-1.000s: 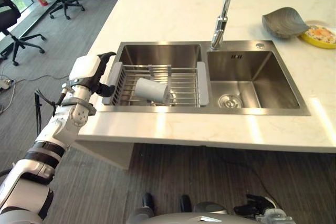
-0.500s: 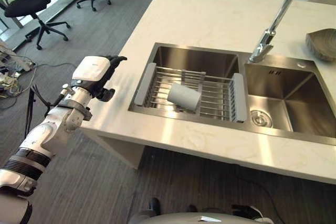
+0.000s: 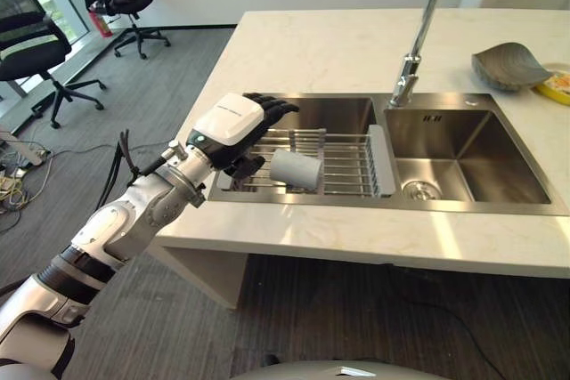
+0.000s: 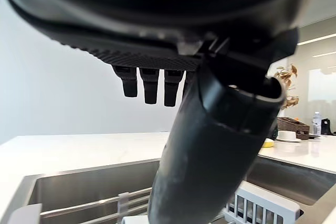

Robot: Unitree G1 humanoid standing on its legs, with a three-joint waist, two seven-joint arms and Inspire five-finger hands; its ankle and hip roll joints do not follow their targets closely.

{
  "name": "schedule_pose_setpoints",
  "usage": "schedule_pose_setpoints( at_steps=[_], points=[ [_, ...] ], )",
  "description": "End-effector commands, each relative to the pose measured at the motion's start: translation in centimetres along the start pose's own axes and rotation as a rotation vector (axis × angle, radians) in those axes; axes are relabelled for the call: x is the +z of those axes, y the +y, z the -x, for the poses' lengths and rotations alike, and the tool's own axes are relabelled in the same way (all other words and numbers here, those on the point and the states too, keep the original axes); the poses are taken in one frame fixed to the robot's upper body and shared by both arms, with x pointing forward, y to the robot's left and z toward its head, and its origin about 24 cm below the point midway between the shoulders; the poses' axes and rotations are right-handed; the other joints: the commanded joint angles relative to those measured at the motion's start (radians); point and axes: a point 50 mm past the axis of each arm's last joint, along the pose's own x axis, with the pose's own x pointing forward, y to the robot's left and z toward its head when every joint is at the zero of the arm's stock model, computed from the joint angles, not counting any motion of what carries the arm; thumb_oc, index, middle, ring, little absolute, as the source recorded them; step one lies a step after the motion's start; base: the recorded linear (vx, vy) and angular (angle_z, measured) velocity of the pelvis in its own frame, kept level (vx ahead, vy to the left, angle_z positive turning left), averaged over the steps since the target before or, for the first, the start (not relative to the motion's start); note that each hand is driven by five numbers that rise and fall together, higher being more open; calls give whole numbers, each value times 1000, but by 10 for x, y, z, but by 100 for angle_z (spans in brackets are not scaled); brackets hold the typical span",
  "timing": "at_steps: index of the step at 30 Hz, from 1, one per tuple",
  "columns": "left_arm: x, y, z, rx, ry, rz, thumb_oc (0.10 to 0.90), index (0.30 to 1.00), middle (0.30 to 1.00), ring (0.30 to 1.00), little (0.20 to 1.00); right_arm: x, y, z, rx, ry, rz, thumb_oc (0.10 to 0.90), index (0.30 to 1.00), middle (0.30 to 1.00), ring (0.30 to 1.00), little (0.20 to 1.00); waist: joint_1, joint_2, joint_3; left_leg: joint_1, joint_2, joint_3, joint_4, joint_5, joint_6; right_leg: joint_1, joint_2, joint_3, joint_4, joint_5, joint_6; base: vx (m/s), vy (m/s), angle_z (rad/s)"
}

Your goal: Place the dishes in the dishwasher.

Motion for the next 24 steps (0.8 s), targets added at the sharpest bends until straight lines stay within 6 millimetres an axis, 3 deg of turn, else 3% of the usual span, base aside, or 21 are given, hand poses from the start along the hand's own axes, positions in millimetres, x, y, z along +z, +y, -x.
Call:
schedule_pose_setpoints(
  at_steps=[1,12,24],
  points=[
    [-6,64,-30,226,-18,-111,800,900,900,900,900,15,-29,2,-69,-25,50,800,900,900,900,900,10,-17,13,91,36,28,9,-83,-76,-53,-60,-26,12,22,123,-33,-9,-14],
    [-34,37,-48,65,141,-52,800,900,900,900,900,7,-32,3,-70,7,6,800,900,900,900,900,-33,11,24,97,39,66,9,-81,-77,-65,-56,2,12,24,123,-10,-1,-11],
    [-31,16,-55,-17,149,12,800,900,900,900,900,8,-27,2,-49,-8,-2,800,900,900,900,900,-49,24,32,104,38,80,9,-88,-74,-64,-59,15,12,25,124,-1,-3,-5]
  ],
)
